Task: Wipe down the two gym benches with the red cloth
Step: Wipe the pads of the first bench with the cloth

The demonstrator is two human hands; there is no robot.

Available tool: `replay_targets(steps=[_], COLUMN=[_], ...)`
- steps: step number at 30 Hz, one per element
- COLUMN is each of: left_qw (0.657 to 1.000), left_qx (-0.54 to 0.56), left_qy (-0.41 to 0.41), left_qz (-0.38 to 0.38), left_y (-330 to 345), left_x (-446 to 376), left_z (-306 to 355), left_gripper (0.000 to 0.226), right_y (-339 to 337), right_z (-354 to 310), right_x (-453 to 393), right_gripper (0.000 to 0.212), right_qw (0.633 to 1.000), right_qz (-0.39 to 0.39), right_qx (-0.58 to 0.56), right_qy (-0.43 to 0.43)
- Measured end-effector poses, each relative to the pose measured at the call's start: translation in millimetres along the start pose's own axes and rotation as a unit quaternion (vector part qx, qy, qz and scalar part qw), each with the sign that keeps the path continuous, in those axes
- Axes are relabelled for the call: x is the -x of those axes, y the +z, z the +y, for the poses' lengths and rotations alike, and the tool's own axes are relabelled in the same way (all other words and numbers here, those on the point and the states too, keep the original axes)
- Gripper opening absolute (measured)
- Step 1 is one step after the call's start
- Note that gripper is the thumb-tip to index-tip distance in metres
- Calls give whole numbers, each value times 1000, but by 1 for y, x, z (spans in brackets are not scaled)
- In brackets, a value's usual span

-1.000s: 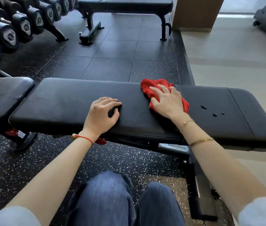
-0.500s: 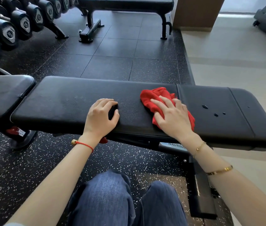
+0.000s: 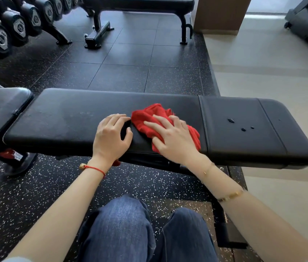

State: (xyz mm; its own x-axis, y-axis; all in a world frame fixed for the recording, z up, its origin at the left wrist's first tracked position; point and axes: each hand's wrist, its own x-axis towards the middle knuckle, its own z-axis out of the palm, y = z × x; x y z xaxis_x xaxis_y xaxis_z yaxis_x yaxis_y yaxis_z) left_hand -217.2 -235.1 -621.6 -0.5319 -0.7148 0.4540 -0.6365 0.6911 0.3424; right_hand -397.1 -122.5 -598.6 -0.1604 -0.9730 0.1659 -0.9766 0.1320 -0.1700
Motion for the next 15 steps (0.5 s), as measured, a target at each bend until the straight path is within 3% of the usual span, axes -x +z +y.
replay_targets(steps=[4, 9, 12, 15], left_qw=[1000, 1000, 1000, 1000], left_qx=[-4, -14, -16, -15], left_qy=[5, 0, 0, -1], left_qz=[0, 7, 8, 8], left_y=[1, 2, 1, 2], left_x=[1, 0, 0, 0], left_z=[-1, 3, 3, 3], left_gripper=[32, 33, 33, 33], right_y=[-12, -17, -11, -1], right_z=[40, 70, 43, 9], right_x=[28, -27, -48, -27], right_gripper=[51, 49, 50, 51], right_qw=[998, 984, 989, 997], right_qz=[20, -1, -15, -13], right_qx=[29, 59, 47, 45], right_qy=[58, 165, 143, 55])
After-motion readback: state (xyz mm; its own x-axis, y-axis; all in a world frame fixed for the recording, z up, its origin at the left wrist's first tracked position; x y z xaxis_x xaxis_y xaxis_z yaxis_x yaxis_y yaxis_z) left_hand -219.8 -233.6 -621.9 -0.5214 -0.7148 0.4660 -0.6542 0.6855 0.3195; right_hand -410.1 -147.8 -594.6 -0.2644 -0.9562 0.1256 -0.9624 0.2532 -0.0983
